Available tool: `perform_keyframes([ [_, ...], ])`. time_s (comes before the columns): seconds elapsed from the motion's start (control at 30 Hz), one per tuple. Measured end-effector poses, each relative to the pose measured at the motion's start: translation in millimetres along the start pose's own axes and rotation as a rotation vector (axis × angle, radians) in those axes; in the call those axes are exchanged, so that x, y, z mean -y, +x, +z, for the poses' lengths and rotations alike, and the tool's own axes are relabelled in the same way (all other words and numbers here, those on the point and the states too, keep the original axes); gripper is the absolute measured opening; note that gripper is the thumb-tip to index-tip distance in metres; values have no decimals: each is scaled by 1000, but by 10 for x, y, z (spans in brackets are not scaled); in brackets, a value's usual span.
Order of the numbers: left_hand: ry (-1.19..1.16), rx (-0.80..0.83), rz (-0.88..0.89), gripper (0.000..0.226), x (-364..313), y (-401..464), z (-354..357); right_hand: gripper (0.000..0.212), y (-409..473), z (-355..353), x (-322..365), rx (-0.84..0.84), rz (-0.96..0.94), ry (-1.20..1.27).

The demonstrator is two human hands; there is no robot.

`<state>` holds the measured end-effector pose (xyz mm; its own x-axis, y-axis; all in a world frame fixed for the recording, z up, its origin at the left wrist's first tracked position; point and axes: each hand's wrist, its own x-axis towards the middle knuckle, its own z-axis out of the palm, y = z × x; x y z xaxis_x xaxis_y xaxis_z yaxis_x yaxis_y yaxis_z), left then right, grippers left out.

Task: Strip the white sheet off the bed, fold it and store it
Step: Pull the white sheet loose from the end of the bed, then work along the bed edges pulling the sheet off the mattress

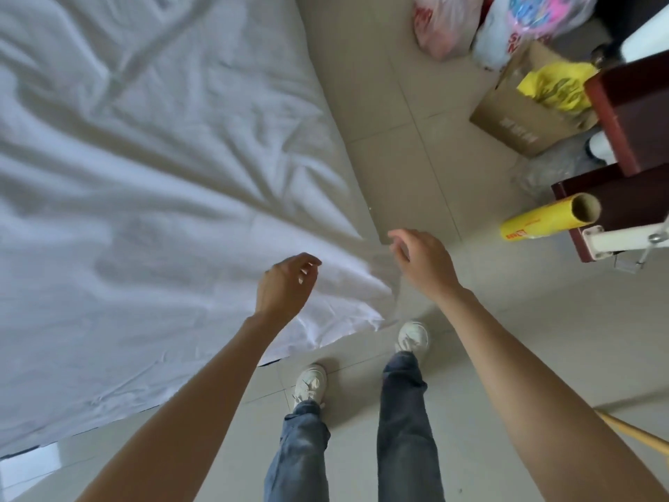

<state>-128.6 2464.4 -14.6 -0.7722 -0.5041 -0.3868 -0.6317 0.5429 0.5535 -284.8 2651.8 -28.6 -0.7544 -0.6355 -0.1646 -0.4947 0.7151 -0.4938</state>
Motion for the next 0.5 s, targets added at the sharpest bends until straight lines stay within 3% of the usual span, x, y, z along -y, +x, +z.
perform_keyframes([
  [0.27, -69, -190, -222, 21, -999, 1223, -418, 5, 1391, -1268, -327, 21, -216, -58],
  [0.5, -218, -285, -384, 19, -1351, 2122, -703, 7, 2880, -1698, -169, 89, -344, -95],
])
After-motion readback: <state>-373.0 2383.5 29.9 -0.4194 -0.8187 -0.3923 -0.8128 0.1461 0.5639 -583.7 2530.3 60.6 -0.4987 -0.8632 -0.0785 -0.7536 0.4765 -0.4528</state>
